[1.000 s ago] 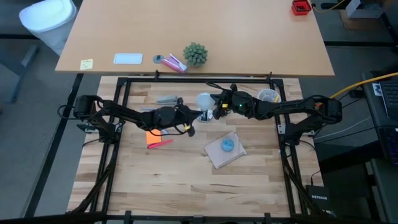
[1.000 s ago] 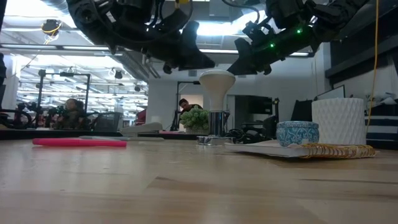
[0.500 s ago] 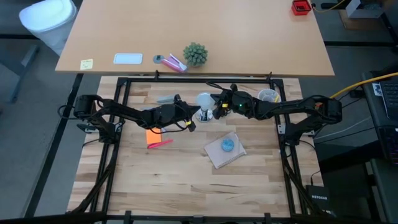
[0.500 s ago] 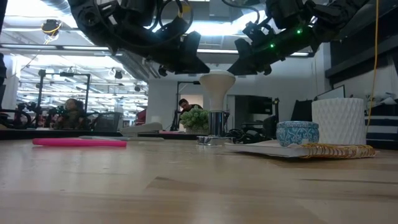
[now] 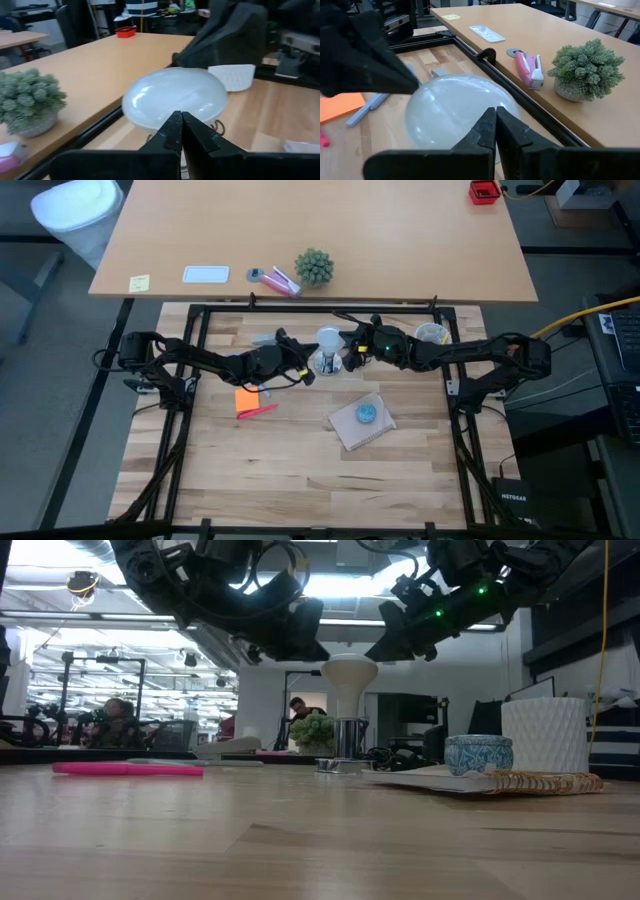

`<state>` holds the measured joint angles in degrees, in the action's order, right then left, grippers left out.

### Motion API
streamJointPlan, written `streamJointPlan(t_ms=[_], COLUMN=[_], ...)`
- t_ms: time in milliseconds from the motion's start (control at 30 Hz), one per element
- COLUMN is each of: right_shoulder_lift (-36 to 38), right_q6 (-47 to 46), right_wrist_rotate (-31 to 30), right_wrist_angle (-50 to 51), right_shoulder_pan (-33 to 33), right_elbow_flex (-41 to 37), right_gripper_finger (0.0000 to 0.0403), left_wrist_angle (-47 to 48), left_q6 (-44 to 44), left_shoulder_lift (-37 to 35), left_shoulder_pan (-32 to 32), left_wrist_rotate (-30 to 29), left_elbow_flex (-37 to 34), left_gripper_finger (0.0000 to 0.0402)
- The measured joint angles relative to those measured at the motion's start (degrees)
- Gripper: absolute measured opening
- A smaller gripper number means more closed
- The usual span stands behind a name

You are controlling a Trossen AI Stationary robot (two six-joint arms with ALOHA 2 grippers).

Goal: Screw lightbulb
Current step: Insert the lightbulb into the lamp

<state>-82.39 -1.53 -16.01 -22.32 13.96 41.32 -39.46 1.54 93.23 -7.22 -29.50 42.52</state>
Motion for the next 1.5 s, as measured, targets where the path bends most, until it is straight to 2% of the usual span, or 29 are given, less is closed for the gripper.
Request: streamJointPlan(t_ms=[200, 433, 800, 1000, 1100, 1267, 1500], right_shoulder_lift=[0.00, -0.08, -0.11, -0.11, -0.12, -0.11, -0.12], right_q6=[-0.17, -0.17, -1.58, -1.65, -1.65, -1.65, -2.71], right_wrist_rotate=[3.25, 10.43, 9.77, 9.59, 9.58, 9.55, 9.53], right_wrist_angle=[0.41, -1.06, -1.47, -1.51, -1.52, -1.56, -1.61], right_shoulder_pan=[-0.06, -0.22, -0.11, -0.11, -0.11, -0.09, -0.07], right_elbow_flex=[0.02, 0.02, 0.00, -0.02, -0.02, -0.02, -0.04], right_gripper_finger=[0.0011, 0.0011, 0.0011, 0.0011, 0.0011, 0.0011, 0.0011], left_wrist_angle=[0.43, 0.52, -0.39, -12.37, -14.50, -10.02, -7.27], left_q6=[-0.02, 0.90, 2.41, -3.46, -5.41, -3.57, -0.10], left_shoulder_lift=[0.00, 0.05, 0.11, 0.11, 0.09, 0.09, 0.09], left_shoulder_pan=[-0.14, -1.02, -3.32, -2.75, -1.49, 0.61, 2.63], left_wrist_rotate=[-3.35, -4.87, -4.48, -6.52, -3.43, 4.28, 5.14], left_elbow_flex=[0.00, 0.00, 0.00, 0.00, 0.00, 0.00, 0.00], left_gripper_finger=[0.0000, 0.0000, 0.0000, 0.0000, 0.0000, 0.0000, 0.0000])
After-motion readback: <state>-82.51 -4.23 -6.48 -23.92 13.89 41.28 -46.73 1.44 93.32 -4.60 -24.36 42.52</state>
